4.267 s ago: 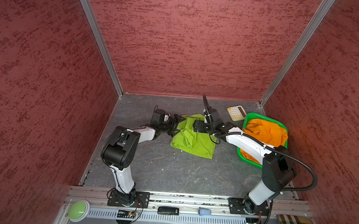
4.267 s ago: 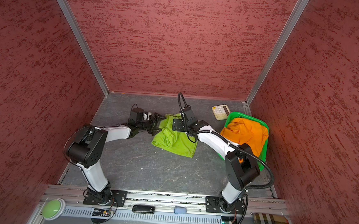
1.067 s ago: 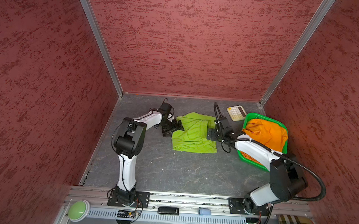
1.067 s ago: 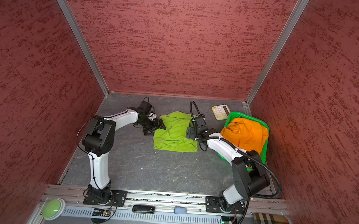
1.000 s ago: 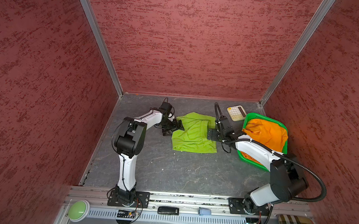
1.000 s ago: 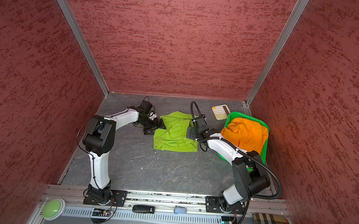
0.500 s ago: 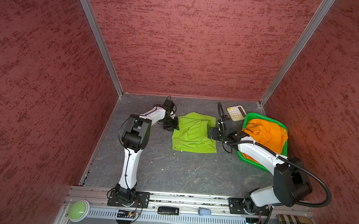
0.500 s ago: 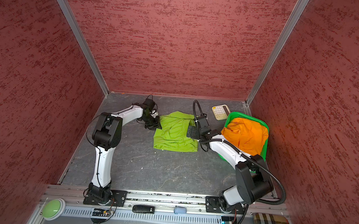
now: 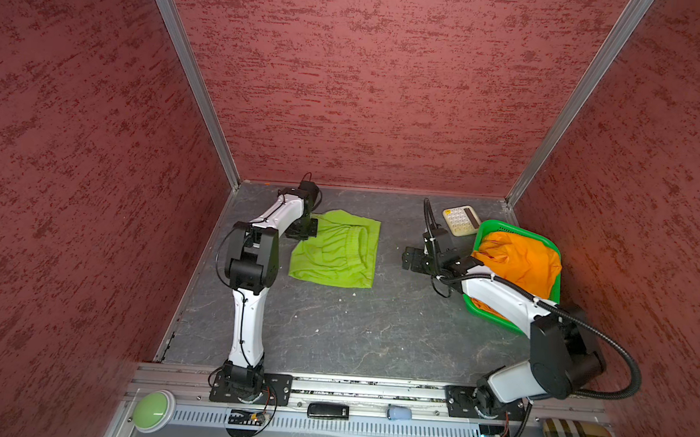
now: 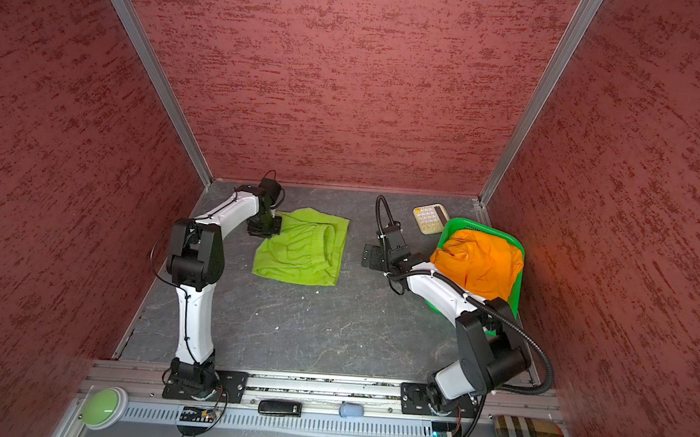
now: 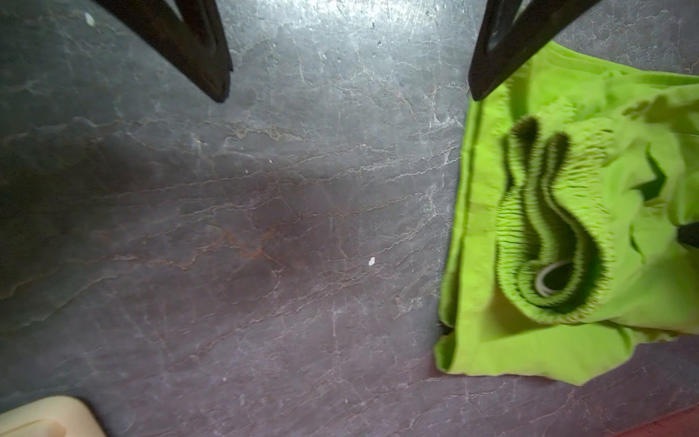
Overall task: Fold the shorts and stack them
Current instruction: 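Push the folded lime-green shorts farther from the robot with the left gripper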
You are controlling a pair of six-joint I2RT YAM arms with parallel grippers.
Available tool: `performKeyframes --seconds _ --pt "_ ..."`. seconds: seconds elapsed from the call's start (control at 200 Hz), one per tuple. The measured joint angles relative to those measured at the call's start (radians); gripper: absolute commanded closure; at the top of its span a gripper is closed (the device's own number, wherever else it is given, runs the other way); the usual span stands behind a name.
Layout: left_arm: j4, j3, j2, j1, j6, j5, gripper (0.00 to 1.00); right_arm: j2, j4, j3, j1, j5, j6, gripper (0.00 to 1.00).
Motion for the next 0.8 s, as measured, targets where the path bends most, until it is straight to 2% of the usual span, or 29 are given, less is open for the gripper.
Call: performKeyframes --seconds 0.1,0.215,0.371,0.551,0.797 --pt "0.006 0.024 0.007 0.071 0.087 -0.153 1.0 0.044 0.007 0.028 0.015 -0.034 0.0 0.01" --pt "0.026 0.105 0.037 0.152 0.156 -0.233 1.0 0.076 0.009 0.064 0.04 -0.07 -0.004 0.01" --pt "0.039 0.288 0.121 0.238 0.212 -0.272 1.0 0.09 0.009 0.093 0.054 -0.097 -0.021 0.01" --pt "0.034 0.473 0.261 0.282 0.248 -0.28 1.0 0.09 0.005 0.101 0.055 -0.104 -0.039 0.01" --pt "0.008 0.554 0.356 0.304 0.25 -0.263 1.0 0.109 -0.011 0.121 0.055 -0.105 -0.045 0.01"
